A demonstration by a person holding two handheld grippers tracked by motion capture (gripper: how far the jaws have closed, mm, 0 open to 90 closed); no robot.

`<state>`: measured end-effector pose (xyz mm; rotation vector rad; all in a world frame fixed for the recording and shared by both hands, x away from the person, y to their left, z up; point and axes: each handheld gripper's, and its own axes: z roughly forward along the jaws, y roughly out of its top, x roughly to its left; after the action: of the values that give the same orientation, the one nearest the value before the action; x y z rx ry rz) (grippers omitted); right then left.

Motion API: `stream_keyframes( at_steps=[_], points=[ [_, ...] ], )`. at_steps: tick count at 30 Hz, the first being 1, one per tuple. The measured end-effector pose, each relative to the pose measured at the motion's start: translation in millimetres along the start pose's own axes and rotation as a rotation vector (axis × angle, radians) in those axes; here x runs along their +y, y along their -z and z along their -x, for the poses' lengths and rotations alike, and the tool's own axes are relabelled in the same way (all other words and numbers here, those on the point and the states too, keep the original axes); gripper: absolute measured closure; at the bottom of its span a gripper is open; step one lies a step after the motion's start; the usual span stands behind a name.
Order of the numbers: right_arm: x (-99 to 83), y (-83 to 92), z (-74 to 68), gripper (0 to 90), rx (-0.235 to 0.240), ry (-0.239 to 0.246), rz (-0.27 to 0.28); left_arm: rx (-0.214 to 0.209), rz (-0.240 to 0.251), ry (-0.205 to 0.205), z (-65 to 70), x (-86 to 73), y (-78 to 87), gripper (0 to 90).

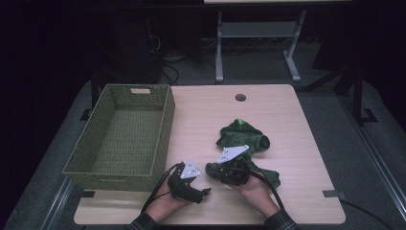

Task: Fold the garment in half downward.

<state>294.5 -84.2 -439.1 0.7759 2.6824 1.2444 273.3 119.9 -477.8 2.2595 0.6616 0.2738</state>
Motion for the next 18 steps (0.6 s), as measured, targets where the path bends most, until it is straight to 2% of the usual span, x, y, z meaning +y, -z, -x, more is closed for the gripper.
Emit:
stream_keyframes(
  at_steps=[5, 9, 18],
  points=[
    [2.6, 16.0, 3.7, 86.0, 0.016, -0.012, 0.048, -0.002, -0.001, 0.001, 0.0, 0.0, 0.1, 12.5],
    [1.5, 28.1, 8.4, 86.0, 0.002, -0.017, 0.071, -0.002, -0.001, 0.002, 0.0, 0.1, 0.2, 12.5],
    [-11.2, 54.6, 24.2, 85.3, -0.023, -0.080, 0.124, 0.000, -0.001, 0.001, 0.0, 0.1, 0.1, 12.5]
  ],
)
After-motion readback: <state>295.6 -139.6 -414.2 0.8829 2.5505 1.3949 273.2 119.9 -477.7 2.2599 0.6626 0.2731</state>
